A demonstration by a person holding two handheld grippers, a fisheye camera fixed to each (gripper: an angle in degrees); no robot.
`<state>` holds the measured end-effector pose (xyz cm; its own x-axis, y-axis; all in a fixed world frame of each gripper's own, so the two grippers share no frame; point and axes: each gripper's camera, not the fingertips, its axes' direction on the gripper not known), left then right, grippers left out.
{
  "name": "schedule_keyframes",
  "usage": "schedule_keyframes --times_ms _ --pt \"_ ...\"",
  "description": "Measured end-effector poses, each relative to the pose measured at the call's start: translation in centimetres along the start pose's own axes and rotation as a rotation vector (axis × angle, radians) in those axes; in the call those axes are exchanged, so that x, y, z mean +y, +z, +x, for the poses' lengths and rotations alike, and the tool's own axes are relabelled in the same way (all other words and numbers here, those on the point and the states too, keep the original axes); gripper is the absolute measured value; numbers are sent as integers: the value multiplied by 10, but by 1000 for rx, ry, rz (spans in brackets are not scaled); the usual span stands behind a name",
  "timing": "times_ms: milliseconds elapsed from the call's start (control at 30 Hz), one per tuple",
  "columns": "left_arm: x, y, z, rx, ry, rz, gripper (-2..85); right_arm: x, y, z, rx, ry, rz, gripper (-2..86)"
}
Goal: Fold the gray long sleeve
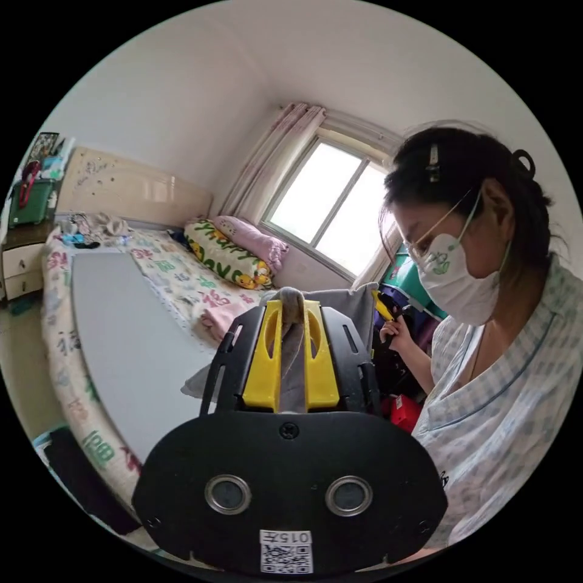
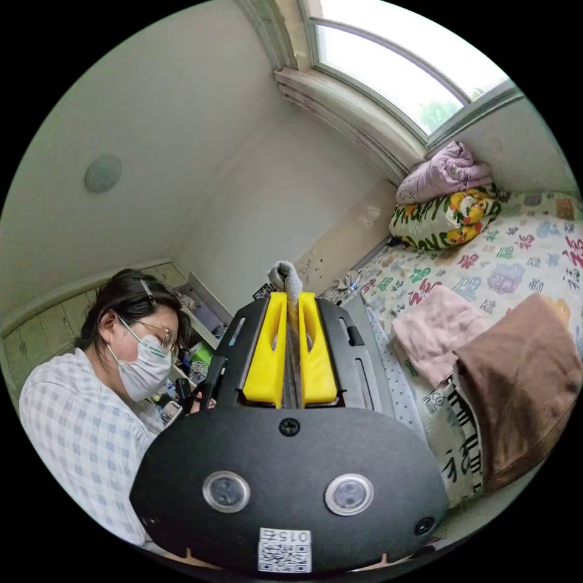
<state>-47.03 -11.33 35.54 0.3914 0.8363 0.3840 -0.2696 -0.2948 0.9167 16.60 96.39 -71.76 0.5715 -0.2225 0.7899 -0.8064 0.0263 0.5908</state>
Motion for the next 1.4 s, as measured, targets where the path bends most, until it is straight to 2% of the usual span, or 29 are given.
schedule_keyframes --times_ms 133,200,300,433,500,600,633,700,933,1067,1167,1233,1300,1400 --pt "58 -94 22 -113 2 -32 56 26 30 25 -61 15 -69 21" --pt "110 -135 28 -165 -63 -33 56 33 45 46 -69 7 -126 22" --pt "191 -155 8 -246 -161 2 56 35 67 87 42 -45 -213 22" --pt "308 -119 -64 -319 -281 -46 57 50 138 175 190 -94 -366 24" --pt "389 -74 -114 -363 -347 -136 57 73 210 249 303 -77 -500 26" --pt "455 -25 -136 -420 -328 -256 57 110 300 318 487 -150 -704 32" --pt "461 -23 -133 -456 -298 -256 58 118 314 326 549 -206 -730 33" --pt "474 -22 -123 -476 -220 -273 59 143 362 350 680 -458 -836 38" --pt "506 -23 -70 -479 -78 -344 62 178 413 400 679 -583 -927 48" --pt "516 -51 -10 -498 -44 -277 71 178 425 411 772 -644 -821 98" --pt "506 -80 42 -540 -35 -227 78 175 426 392 799 -692 -612 92" --pt "492 -99 81 -664 -8 -191 81 174 425 371 811 -717 -477 91" --pt "464 -115 131 -786 62 -151 90 181 426 346 775 -660 -329 89" --pt "426 -121 185 -757 12 -112 92 215 424 316 601 -495 -260 90"
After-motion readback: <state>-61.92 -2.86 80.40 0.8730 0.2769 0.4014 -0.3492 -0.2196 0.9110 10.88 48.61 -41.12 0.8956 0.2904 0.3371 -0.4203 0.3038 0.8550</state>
